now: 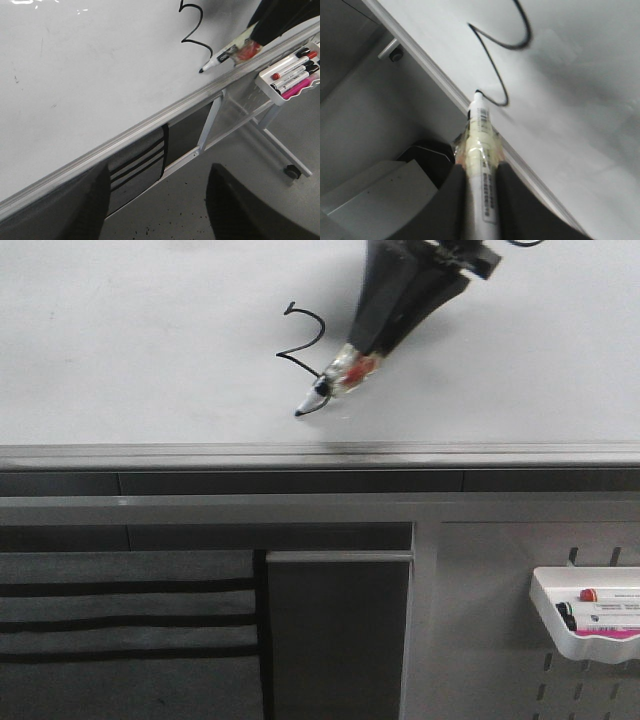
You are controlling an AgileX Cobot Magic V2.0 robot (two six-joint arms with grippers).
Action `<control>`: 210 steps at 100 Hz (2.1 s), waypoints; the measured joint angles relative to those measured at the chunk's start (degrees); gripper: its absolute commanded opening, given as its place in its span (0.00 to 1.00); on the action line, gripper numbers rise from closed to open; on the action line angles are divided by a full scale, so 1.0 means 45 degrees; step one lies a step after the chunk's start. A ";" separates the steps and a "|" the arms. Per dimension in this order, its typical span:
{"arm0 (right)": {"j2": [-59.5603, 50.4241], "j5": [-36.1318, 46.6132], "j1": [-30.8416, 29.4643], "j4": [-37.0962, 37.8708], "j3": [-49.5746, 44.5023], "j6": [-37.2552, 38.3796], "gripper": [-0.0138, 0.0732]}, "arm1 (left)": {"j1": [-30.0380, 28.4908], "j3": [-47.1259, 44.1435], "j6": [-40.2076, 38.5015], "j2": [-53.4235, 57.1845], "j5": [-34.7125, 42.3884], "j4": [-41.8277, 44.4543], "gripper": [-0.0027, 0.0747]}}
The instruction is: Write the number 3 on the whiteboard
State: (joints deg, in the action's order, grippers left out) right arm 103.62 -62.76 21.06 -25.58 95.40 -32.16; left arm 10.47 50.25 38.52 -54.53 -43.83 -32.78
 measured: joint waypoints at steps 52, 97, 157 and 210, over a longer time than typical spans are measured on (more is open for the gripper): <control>-0.4246 0.0293 0.0415 -0.3525 -0.3391 -0.3415 0.18 | 0.0000 0.0000 0.0000 0.0000 0.0000 0.0000 0.53; -0.8165 -0.0253 0.0415 -0.3647 -0.6675 -0.5292 0.18 | 0.0000 0.0000 0.0000 0.0000 0.0392 -0.0066 0.53; -0.8243 -0.0144 0.0415 -0.3647 -0.6701 -0.9587 0.18 | 0.1797 0.0000 0.6233 0.0000 -0.1756 -0.3666 0.53; -0.8243 -0.0144 0.0415 -0.3676 -0.6701 -1.0539 0.18 | 0.6433 0.1190 0.8060 -0.1566 -0.0999 -0.3556 0.53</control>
State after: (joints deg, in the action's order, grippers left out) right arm 66.53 -63.41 22.93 -42.12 65.24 -79.59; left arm 39.42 55.61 74.79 -61.57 -48.33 -48.78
